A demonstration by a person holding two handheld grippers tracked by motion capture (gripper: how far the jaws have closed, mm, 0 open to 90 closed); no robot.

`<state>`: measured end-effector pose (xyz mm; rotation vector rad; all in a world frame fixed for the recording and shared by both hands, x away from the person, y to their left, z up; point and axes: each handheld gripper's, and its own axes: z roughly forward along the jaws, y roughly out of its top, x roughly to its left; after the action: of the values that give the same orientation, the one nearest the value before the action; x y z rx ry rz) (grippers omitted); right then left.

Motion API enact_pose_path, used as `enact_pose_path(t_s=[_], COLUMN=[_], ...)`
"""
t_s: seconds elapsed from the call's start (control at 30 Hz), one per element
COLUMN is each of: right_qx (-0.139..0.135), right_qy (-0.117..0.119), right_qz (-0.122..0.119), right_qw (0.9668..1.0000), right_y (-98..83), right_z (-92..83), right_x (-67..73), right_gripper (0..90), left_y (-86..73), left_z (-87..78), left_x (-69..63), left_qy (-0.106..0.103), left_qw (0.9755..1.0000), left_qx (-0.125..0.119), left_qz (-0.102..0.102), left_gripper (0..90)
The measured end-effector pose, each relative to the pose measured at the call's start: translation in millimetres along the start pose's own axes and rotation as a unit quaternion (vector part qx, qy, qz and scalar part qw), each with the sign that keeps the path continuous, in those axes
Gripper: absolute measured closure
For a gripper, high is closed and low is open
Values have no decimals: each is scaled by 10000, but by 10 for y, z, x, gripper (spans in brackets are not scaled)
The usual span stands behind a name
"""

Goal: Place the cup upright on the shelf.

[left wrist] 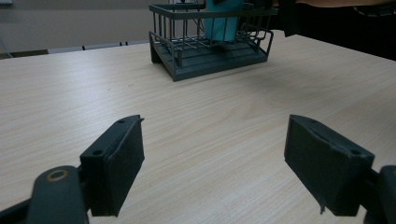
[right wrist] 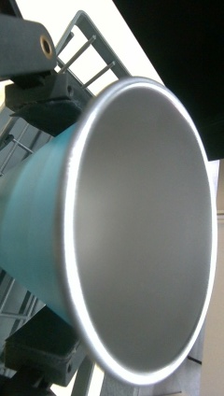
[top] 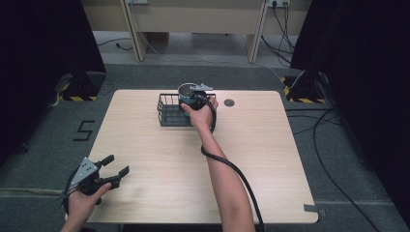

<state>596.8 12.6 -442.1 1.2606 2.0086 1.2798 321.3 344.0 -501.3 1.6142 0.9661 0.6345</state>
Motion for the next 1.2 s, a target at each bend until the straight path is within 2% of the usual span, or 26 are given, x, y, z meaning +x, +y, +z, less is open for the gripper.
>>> enact_pose_path(t_s=[0.3,0.5,1.2], right_qx=[67,78,74], right_qy=[54,76,-38], right_qz=[-5,95,150], right_qw=[10000,9999,9999], right_y=[10,9,-38], right_z=[0,-16,-194], right_x=[15,16,34], right_gripper=[157,154,155], left_y=[-1,-2,0], left_z=[3,5,6], left_x=[0,1,-5], left_qy=[-5,-7,-3], left_qw=[10000,10000,10000], left_qx=[15,19,25], left_qz=[2,-9,13], left_gripper=[193,193,193])
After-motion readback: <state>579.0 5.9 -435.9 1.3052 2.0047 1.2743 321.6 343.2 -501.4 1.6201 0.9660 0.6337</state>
